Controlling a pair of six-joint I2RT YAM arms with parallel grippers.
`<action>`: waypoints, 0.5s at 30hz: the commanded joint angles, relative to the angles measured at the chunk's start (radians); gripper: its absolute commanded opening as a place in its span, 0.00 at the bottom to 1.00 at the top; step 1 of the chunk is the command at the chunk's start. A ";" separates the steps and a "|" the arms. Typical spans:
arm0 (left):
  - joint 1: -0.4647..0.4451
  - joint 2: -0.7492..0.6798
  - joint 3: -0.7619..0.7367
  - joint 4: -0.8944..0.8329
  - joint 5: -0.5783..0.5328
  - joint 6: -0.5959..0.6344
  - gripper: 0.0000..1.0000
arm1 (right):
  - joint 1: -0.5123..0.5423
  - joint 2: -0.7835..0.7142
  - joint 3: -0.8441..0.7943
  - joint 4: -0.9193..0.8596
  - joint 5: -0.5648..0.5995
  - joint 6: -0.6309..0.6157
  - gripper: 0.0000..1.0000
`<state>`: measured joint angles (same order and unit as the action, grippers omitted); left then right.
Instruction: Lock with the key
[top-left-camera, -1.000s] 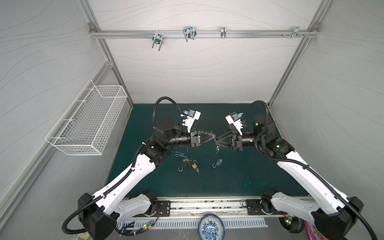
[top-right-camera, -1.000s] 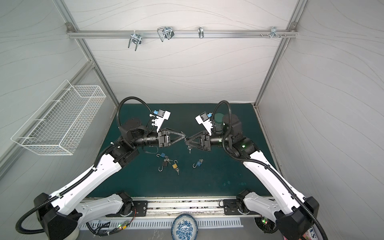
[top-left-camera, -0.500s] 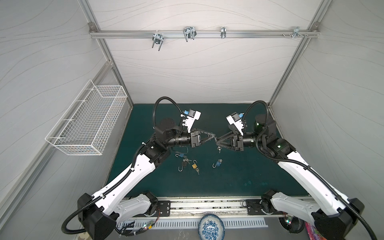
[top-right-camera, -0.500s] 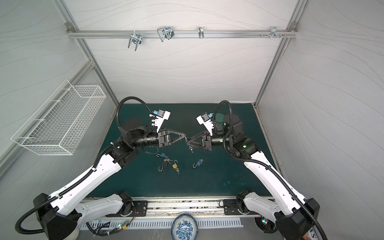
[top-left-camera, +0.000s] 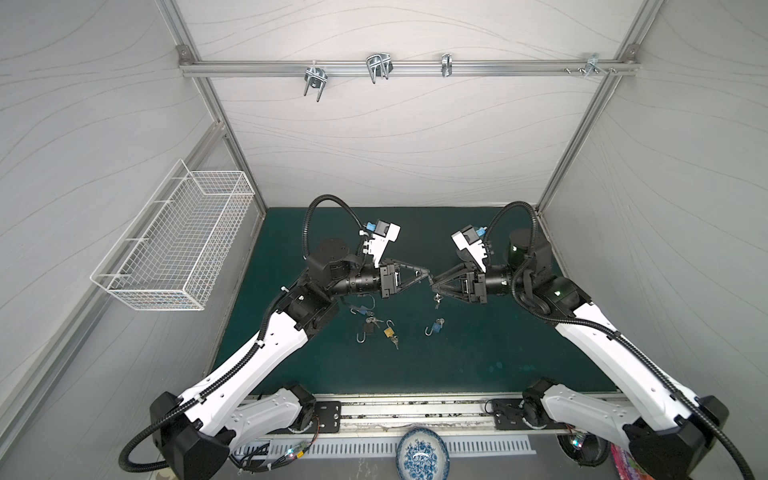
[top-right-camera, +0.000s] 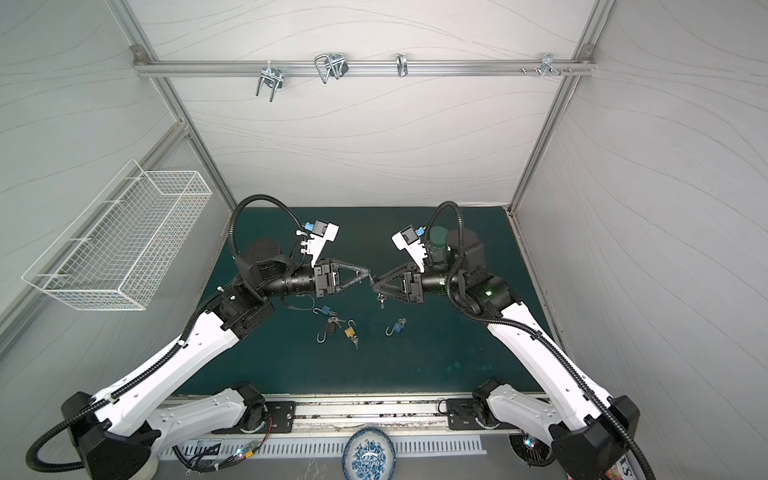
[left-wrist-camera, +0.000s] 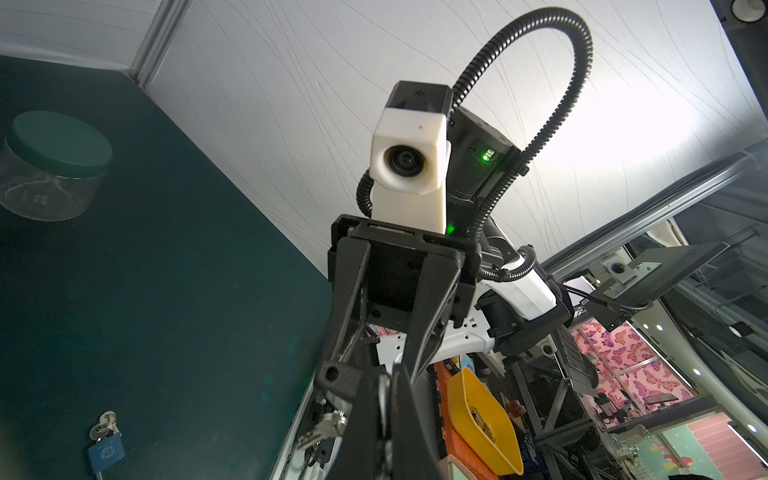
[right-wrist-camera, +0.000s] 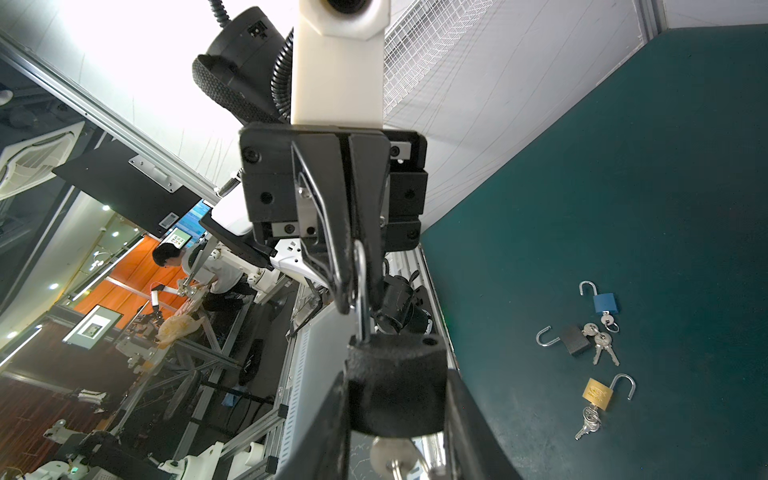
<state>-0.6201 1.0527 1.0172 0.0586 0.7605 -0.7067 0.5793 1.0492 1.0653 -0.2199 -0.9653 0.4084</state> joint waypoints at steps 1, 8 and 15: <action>0.006 -0.022 0.059 0.007 -0.070 -0.009 0.00 | 0.003 -0.064 0.041 -0.003 0.041 -0.074 0.54; 0.005 -0.066 0.043 0.053 -0.216 -0.137 0.00 | 0.044 -0.185 -0.034 0.156 0.471 -0.175 0.95; 0.005 -0.117 0.020 0.089 -0.316 -0.238 0.00 | 0.063 -0.151 -0.039 0.253 0.420 -0.283 0.96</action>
<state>-0.6189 0.9615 1.0187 0.0628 0.5102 -0.8749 0.6300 0.8761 1.0458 -0.0441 -0.5434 0.2001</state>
